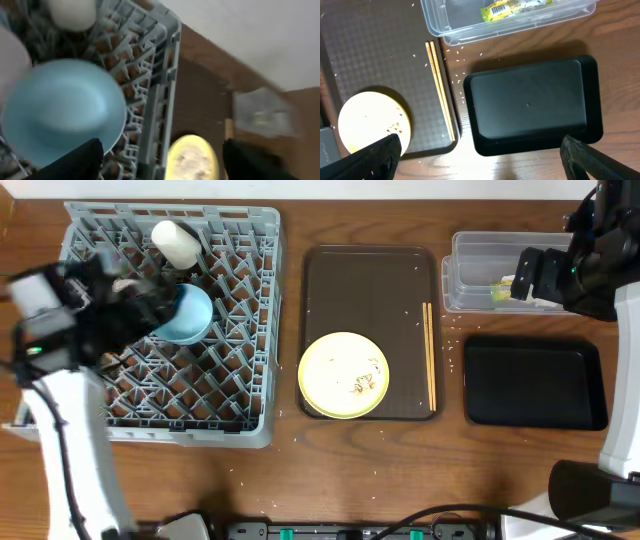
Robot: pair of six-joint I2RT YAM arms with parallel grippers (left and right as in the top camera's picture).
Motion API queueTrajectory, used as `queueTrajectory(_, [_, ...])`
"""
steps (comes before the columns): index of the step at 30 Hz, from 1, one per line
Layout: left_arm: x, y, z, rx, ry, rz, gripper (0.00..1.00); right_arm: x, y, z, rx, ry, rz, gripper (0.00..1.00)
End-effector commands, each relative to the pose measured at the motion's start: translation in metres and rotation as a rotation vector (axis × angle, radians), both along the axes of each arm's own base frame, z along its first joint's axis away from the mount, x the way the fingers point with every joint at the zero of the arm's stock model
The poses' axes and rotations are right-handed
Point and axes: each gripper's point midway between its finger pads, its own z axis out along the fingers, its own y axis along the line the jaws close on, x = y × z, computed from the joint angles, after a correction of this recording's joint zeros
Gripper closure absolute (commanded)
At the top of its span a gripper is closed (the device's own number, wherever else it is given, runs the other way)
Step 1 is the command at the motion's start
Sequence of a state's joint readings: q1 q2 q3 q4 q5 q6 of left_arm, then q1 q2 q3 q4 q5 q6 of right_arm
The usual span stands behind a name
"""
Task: Sort waste into correct bins and load items into the dishwasher
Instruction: 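Release the light-blue bowl and raise the left gripper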
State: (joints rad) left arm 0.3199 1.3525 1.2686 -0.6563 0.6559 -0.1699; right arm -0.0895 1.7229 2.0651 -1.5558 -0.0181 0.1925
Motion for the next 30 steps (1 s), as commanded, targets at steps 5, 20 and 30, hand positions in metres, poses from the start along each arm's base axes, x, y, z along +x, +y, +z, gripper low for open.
queueTrajectory(5, [0.022, -0.012, -0.037, 0.499, 0.085, 0.027, 0.2, -0.004, -0.001, 0.008, -0.013, -0.023, 0.01, 0.01])
queueTrajectory(20, [0.042, -0.014, -0.118, 0.747, 0.287, 0.037, 0.24, -0.004, -0.001, 0.008, -0.013, -0.023, 0.01, 0.01])
queueTrajectory(30, [0.041, -0.014, -0.149, 0.745, 0.366, 0.023, 0.57, -0.004, -0.001, 0.008, -0.013, -0.023, 0.01, 0.01])
